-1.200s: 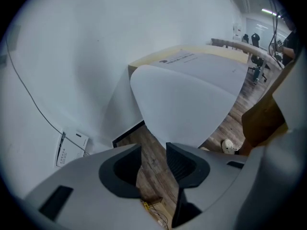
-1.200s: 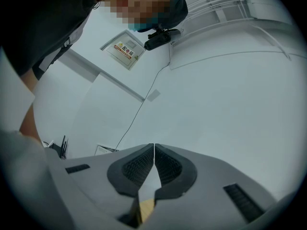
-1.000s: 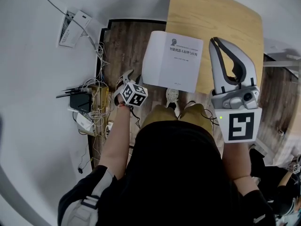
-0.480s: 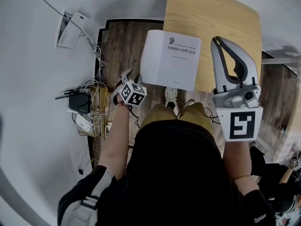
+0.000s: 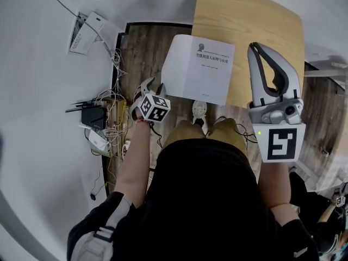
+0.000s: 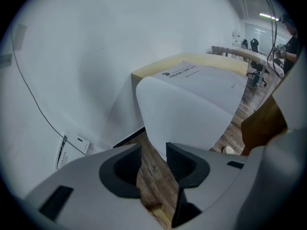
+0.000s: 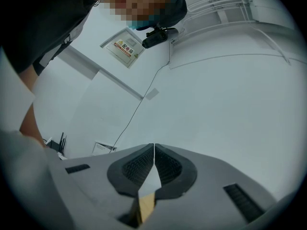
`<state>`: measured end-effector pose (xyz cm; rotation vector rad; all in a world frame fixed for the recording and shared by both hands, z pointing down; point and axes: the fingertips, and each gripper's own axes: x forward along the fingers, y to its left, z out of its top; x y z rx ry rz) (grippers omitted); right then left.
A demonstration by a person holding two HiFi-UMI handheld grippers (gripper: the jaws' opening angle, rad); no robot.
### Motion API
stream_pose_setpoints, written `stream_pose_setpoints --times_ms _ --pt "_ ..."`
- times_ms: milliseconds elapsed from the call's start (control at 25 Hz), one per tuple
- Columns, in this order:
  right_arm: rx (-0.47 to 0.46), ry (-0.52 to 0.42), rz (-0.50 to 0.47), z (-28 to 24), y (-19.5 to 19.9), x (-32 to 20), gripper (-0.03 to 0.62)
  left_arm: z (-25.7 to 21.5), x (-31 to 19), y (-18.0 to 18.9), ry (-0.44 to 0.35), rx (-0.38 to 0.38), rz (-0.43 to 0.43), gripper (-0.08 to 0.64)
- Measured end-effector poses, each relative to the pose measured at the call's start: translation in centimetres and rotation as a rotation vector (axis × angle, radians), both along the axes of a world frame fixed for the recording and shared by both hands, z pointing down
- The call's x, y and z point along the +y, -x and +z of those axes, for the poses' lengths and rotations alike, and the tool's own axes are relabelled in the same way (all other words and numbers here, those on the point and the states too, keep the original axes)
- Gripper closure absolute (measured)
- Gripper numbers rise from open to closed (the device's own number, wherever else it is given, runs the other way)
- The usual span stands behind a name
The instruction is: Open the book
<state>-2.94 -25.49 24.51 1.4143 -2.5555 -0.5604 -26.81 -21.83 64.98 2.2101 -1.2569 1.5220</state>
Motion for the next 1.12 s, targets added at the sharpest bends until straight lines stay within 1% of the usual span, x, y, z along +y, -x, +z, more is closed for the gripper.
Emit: stream_pose_setpoints --times_ms 280,400,680,880,1000,1120 --pt "-0.011 -0.017 0.002 -0.6 -0.7 0.4 0.561 -2.0 -0.9 -0.1 -0.043 0.008 -0.006 0.391" --pt "-0.018 -0.023 0.001 -0.7 -1.2 0.7 0.561 -3.3 -1.3 -0.5 -0.074 0.015 -0.009 0.391" --pt "-0.049 -0.043 -0.022 -1.5 -2.7 1.3 0.561 -8.6 -2.7 -2.6 -0.180 0.041 -0.020 0.391" --pt "-0.057 -0.049 -0.045 -2.2 -3.7 2.0 0.561 -12.4 -2.7 -4.3 -0.237 0.061 -0.027 0.391" --pt "-0.072 -0.057 -0.054 -2.7 -4.2 2.3 0.561 -14.7 -2.7 -5.4 -0.275 0.081 -0.027 0.391" --pt "-0.078 -0.060 -0.064 -2.9 -4.8 2.8 0.561 -16.8 -2.6 -6.6 -0.311 0.121 -0.031 0.391"
